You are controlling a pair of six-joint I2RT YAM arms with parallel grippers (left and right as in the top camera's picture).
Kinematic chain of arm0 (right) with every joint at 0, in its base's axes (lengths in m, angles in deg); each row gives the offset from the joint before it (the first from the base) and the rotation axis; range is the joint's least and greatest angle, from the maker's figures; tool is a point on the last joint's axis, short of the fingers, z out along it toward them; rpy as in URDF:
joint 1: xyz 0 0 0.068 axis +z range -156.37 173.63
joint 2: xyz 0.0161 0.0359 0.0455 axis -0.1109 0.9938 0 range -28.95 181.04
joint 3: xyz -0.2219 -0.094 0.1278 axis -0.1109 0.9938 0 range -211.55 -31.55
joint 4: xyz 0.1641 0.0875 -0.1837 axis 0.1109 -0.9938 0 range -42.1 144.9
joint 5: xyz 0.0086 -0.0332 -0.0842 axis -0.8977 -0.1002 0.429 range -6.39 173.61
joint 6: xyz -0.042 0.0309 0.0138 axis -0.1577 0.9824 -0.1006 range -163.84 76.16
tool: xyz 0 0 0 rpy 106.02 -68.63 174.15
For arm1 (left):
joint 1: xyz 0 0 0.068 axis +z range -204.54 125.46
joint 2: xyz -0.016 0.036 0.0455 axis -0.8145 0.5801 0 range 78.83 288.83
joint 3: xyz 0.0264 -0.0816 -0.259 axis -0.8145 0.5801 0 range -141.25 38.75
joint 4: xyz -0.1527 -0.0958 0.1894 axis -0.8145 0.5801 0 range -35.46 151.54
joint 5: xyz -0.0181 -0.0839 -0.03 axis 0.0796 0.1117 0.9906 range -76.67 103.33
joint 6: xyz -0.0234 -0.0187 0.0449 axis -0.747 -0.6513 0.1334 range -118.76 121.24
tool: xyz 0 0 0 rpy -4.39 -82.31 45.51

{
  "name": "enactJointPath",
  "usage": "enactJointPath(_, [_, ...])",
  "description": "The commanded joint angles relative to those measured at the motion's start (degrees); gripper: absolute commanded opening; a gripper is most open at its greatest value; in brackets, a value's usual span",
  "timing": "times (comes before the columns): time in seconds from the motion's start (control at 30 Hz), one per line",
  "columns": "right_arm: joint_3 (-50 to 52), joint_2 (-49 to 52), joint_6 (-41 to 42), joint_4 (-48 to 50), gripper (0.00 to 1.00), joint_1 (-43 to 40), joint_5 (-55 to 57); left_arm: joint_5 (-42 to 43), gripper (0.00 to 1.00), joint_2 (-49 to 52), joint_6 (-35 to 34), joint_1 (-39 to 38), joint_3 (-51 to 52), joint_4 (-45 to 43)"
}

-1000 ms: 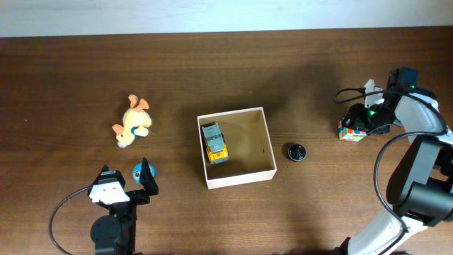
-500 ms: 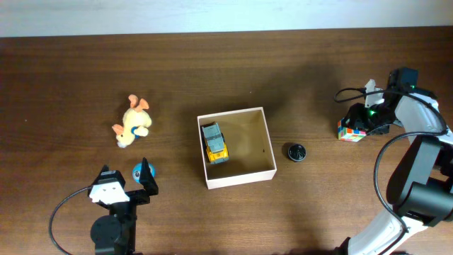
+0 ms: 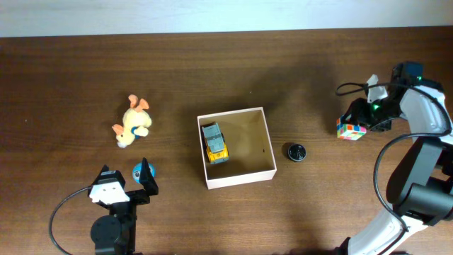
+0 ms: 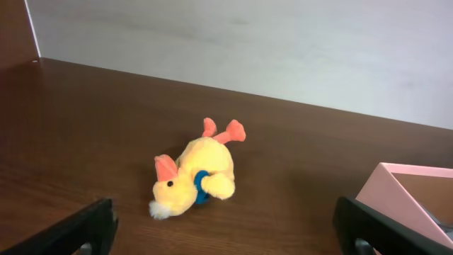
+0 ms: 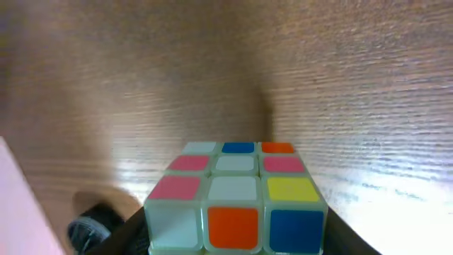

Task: Pack container
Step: 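Lift the cube and carry it over the box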

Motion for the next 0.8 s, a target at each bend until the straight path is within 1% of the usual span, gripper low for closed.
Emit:
enactJointPath(0.0, [-3.4, 0.4, 0.5, -1.8, 0.4, 0.9, -2.1, 0.8, 0.99, -0.4, -0.3, 0.3, 0.3, 0.0])
enactJointPath(0.3, [-10.1, 0.4, 0.5, -8.2, 0.41, 7.8, -3.2, 0.8, 0.99, -0.4, -0.3, 0.3, 0.3, 0.0])
enactJointPath(0.77, [-21.3, 0.4, 0.5, -17.0, 0.41, 24.0, -3.7, 0.8, 0.99, -0.4, -0.3, 0.3, 0.3, 0.0])
